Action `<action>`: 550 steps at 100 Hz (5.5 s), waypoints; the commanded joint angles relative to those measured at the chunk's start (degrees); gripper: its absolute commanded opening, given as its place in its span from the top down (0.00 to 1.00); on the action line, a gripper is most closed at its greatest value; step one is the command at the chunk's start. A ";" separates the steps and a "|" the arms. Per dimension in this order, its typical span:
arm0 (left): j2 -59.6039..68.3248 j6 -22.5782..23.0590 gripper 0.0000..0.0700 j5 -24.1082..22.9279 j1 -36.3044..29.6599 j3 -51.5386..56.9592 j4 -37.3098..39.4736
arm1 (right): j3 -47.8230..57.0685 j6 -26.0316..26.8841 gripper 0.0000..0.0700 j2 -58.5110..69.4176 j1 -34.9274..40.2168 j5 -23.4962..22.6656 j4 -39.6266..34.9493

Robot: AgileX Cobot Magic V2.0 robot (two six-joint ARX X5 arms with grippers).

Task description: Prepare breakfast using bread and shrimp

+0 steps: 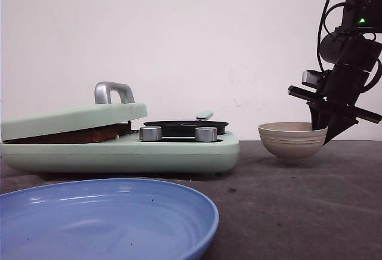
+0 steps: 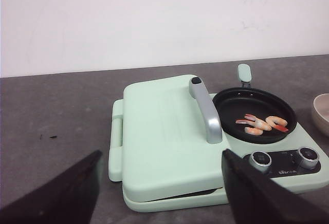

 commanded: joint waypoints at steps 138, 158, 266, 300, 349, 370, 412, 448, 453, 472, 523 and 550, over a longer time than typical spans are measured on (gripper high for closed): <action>0.22 -0.20 0.44 0.11 0.00 0.31 0.24 | 2.34 -3.43 0.59 -14.62 0.20 4.26 -2.34; 0.22 -1.57 0.63 0.13 0.00 0.31 0.28 | 2.34 -3.72 0.81 -23.43 2.27 1.75 -2.14; -15.58 -13.97 1.00 0.52 0.00 -15.85 8.37 | -55.65 -6.51 1.00 -75.21 15.04 -2.34 32.85; -21.18 -15.34 1.00 -3.13 0.00 -17.55 4.50 | -67.36 -5.73 1.00 -84.52 15.02 -2.01 33.70; -21.18 -18.80 1.00 -3.98 0.00 -17.55 1.88 | -67.98 -1.95 1.00 -86.58 15.02 4.39 34.64; -21.18 -18.80 1.00 -3.98 0.00 -17.55 1.90 | -67.98 -1.95 1.00 -86.55 15.02 4.39 35.76; -21.24 -18.82 1.00 -3.98 0.02 -17.59 1.75 | -67.98 -1.95 1.00 -86.55 15.02 4.39 35.76; -25.00 -5.09 1.00 0.09 8.24 -32.28 16.02 | -67.95 -1.95 1.00 -86.64 15.02 4.39 35.82; -25.00 -3.93 1.00 1.55 9.42 -34.12 16.26 | -67.95 -1.95 1.00 -86.66 14.97 4.48 36.24; -25.00 0.00 1.00 2.73 13.68 -40.89 19.91 | -67.95 -1.95 1.00 -86.62 14.97 4.66 37.24; -24.90 4.79 1.00 3.10 13.97 -40.81 16.98 | -67.95 -1.95 1.00 -86.55 14.97 4.79 39.01; -24.90 4.79 1.00 3.10 13.97 -40.81 16.98 | -67.95 -1.95 1.00 -86.55 14.97 4.79 39.04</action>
